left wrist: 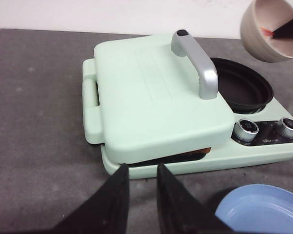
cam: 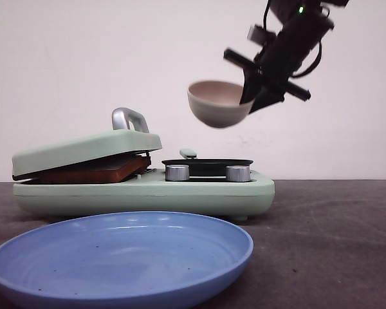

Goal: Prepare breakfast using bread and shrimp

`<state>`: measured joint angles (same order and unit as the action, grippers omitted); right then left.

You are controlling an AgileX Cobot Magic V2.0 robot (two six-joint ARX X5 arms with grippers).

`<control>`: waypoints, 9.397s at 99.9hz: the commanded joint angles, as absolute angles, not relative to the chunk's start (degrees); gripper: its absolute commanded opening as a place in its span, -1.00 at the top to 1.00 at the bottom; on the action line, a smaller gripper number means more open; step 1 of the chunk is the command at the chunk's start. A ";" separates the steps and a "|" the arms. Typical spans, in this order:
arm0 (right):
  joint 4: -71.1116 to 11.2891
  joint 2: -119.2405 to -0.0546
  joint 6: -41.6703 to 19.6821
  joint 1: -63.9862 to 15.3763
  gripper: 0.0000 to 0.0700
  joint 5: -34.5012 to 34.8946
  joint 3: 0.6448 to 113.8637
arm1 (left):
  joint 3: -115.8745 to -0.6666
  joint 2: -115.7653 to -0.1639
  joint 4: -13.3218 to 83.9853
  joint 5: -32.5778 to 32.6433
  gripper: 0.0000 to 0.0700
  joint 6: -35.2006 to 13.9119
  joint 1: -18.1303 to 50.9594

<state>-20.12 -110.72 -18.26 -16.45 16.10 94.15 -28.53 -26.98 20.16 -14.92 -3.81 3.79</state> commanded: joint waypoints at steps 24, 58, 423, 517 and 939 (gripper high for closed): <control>-11.55 -112.73 -10.70 -18.28 1.00 8.05 95.61 | -28.75 -27.20 20.14 -14.81 0.97 -3.88 3.88; -7.11 -112.71 8.34 -23.31 1.00 -11.64 95.61 | -28.75 -27.20 20.14 -14.81 0.97 -3.64 3.88; 1.63 -106.48 36.14 -33.78 1.00 -58.37 96.14 | -28.75 -24.67 20.21 -13.52 0.97 -2.57 8.32; -47.68 -96.29 -11.94 -10.52 1.00 -12.67 96.14 | -28.75 -24.67 21.23 -13.50 0.97 -2.57 8.32; -31.48 -73.65 -3.73 -6.17 0.99 19.51 77.32 | -28.75 -24.71 21.17 -13.32 0.97 -2.44 8.32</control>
<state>-33.08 -74.74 -5.37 -5.21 19.44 78.46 -28.53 -24.62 21.63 -13.43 -2.90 8.16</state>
